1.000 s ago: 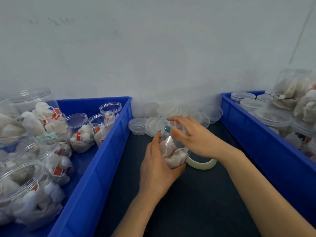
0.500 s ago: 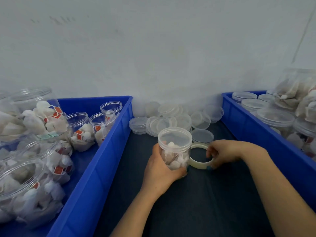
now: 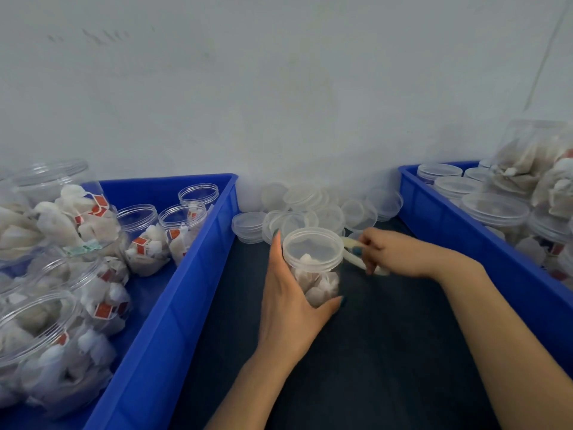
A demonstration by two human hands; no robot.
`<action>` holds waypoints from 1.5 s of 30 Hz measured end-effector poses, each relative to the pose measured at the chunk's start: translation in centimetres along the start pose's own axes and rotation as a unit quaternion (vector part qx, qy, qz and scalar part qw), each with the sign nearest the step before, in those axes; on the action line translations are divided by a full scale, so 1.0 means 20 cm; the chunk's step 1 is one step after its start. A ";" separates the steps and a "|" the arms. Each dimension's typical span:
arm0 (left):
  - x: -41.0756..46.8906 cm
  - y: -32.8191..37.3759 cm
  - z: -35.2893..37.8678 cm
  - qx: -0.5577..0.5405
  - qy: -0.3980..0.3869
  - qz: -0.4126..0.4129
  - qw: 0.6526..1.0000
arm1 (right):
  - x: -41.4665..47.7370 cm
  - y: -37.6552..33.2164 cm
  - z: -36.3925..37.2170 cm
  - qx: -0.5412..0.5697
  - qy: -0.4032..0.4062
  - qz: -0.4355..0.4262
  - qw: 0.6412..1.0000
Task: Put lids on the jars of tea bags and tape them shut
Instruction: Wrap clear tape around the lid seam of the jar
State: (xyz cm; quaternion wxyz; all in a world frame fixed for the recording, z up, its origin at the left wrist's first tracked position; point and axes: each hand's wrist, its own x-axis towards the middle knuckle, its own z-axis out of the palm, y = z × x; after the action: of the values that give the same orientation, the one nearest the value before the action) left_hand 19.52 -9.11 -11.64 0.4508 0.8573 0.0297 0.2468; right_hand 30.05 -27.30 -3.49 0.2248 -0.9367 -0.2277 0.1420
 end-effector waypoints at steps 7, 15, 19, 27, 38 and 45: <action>0.01 0.06 -0.03 -0.022 0.062 0.151 0.986 | -0.19 -0.18 -0.14 0.013 0.069 -0.115 0.991; 0.02 0.05 -0.05 -0.139 0.047 0.112 0.983 | -0.23 -0.35 -0.05 -0.043 -0.014 -0.172 0.984; 0.00 0.08 -0.04 -0.087 0.136 0.122 0.979 | -0.22 -0.33 -0.05 -0.043 0.024 -0.173 0.984; -0.02 0.13 -0.04 -0.108 0.209 0.122 0.964 | -0.22 -0.32 -0.05 -0.072 0.039 -0.165 0.983; 0.03 0.09 -0.07 -0.177 0.184 0.038 0.966 | -0.26 -0.35 -0.05 -0.107 0.039 -0.177 0.978; 0.02 0.10 -0.06 -0.189 0.182 0.029 0.965 | -0.28 -0.36 -0.06 -0.099 0.041 -0.171 0.979</action>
State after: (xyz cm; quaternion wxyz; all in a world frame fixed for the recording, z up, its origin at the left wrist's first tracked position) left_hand 18.90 -9.33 -9.33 0.5838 0.6978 0.0390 0.4132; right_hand 23.21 -24.78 1.91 0.1607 -0.9065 -0.3884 0.0393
